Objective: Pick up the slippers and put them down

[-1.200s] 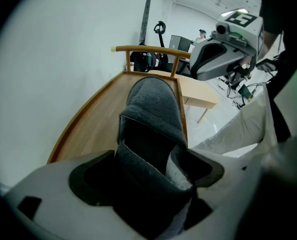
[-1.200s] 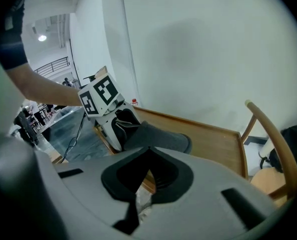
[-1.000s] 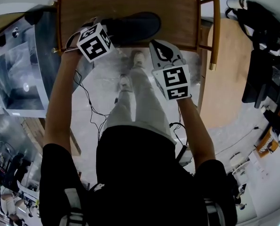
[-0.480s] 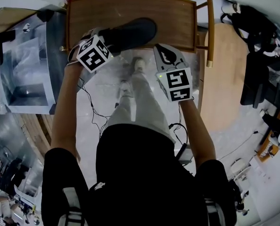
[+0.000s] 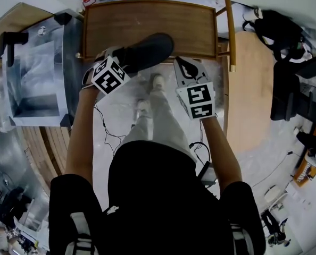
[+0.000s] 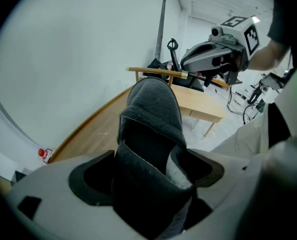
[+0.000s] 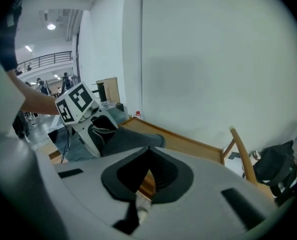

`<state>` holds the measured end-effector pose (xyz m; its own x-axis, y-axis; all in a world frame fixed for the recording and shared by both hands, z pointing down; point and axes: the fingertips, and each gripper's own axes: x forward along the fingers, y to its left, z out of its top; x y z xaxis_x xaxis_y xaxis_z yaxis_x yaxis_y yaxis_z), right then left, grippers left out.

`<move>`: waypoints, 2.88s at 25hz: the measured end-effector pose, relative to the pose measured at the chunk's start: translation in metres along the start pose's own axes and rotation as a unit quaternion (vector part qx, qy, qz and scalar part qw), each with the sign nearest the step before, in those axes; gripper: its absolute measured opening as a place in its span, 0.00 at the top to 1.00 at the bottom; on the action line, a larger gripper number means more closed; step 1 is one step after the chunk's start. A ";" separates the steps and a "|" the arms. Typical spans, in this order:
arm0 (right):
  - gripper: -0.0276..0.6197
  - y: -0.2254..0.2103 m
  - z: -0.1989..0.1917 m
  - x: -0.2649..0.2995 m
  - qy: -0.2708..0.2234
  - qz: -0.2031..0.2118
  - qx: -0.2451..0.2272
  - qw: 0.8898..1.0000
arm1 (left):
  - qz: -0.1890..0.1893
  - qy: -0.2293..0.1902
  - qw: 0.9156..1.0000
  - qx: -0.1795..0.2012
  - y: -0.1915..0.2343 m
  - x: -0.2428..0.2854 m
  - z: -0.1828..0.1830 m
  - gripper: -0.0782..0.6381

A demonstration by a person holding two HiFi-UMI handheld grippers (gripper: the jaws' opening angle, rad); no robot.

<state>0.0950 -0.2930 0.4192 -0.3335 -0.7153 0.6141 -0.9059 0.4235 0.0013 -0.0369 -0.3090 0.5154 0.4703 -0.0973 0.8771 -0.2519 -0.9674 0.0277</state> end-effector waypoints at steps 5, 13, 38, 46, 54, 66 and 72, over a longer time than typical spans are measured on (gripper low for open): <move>0.96 0.014 -0.004 -0.020 -0.004 -0.014 -0.001 1.000 | -0.001 -0.004 1.000 0.002 -0.021 -0.011 -0.010 0.29; 0.96 0.036 -0.015 -0.050 -0.014 -0.034 0.000 0.999 | 0.000 -0.014 1.000 0.014 -0.059 -0.026 -0.022 0.29; 0.96 0.041 -0.090 -0.129 0.002 -0.106 0.044 0.993 | -0.046 -0.012 0.995 0.082 -0.141 -0.003 -0.012 0.29; 0.96 0.043 -0.116 -0.140 0.018 -0.084 0.051 0.995 | -0.053 0.001 0.995 0.079 -0.167 0.011 -0.010 0.29; 0.96 0.062 -0.148 -0.129 0.033 -0.049 0.053 0.997 | -0.030 0.011 0.998 0.059 -0.178 0.030 -0.034 0.29; 0.96 0.077 -0.216 -0.063 0.048 -0.018 0.038 0.998 | -0.012 0.014 1.000 0.017 -0.171 0.097 -0.105 0.29; 0.96 0.082 -0.258 -0.015 0.053 -0.007 0.023 0.998 | 0.000 0.005 1.000 -0.021 -0.152 0.150 -0.141 0.29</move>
<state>0.0928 -0.1038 0.6132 -0.2939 -0.6563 0.6949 -0.9218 0.3870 -0.0243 -0.0476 -0.1439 0.7106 0.4615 -0.0939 0.8822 -0.2868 -0.9568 0.0482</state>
